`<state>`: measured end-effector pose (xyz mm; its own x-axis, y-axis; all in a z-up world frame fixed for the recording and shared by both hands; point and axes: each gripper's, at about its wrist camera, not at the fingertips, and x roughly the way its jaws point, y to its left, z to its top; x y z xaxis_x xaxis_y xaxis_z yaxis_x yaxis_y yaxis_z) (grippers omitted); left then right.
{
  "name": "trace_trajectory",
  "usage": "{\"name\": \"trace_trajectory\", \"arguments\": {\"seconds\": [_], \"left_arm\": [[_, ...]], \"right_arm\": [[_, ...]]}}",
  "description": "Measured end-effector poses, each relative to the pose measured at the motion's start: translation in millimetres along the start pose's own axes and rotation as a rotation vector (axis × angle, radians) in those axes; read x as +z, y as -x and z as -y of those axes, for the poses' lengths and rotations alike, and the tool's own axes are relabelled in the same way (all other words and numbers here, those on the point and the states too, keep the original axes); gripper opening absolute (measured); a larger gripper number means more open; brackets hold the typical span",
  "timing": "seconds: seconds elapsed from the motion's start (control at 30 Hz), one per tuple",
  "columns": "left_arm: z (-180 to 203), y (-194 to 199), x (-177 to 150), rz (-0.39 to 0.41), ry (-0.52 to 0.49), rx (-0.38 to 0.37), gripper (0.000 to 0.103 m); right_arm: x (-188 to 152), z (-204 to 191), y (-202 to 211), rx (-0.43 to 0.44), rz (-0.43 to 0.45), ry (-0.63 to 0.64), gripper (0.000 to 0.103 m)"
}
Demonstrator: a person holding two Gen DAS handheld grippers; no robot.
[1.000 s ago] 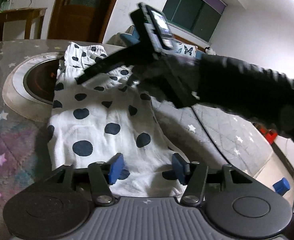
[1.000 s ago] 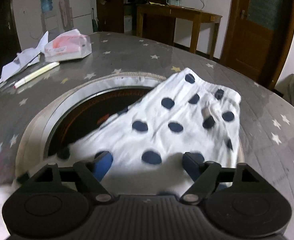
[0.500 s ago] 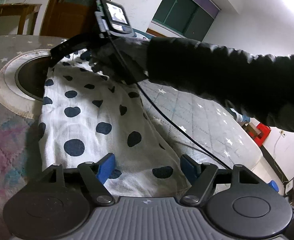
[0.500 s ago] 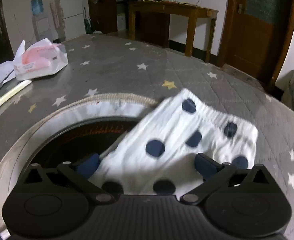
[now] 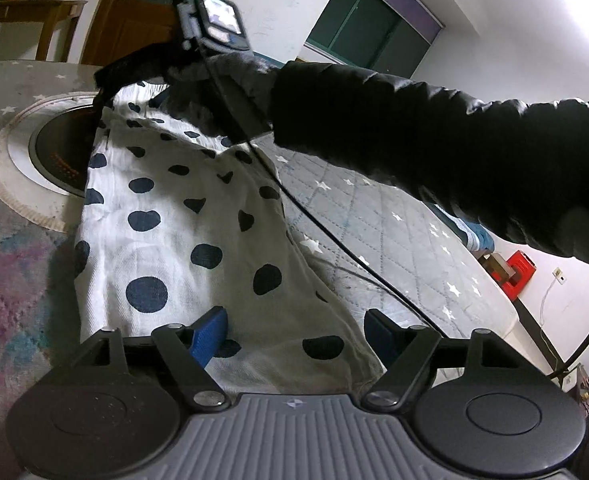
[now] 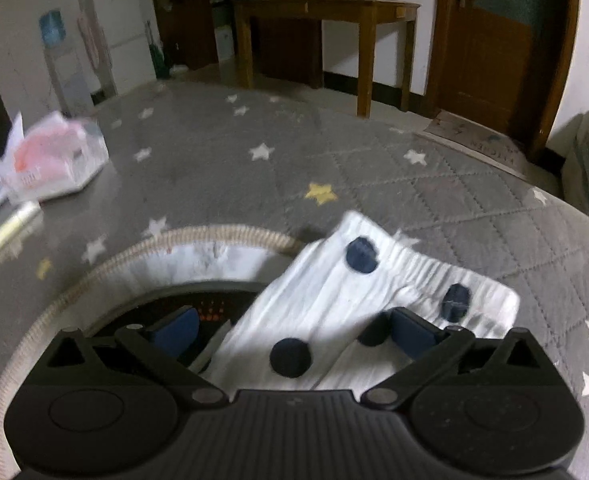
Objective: Fold clothes
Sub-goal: 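Lift the waistband with the right gripper and fold it toward the left gripper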
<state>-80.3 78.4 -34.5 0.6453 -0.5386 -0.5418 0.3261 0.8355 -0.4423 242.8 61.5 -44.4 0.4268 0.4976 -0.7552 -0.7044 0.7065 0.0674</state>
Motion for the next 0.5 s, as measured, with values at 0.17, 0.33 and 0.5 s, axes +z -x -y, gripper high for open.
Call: {"name": "trace_trajectory", "arguments": {"seconds": [0.17,0.33,0.5], "left_arm": [[1,-1,0,-0.001,-0.003,-0.003,0.081],[1,-1,0,-0.002,-0.005,-0.004,0.081],[1,0,1,-0.005,0.0,-0.004,0.081]], "right_arm": [[4,23,22,-0.043,0.034,-0.016,0.103],[1,34,14,-0.142,0.007,0.008,0.103],[6,31,-8,-0.197,0.0,0.045,0.103]]}}
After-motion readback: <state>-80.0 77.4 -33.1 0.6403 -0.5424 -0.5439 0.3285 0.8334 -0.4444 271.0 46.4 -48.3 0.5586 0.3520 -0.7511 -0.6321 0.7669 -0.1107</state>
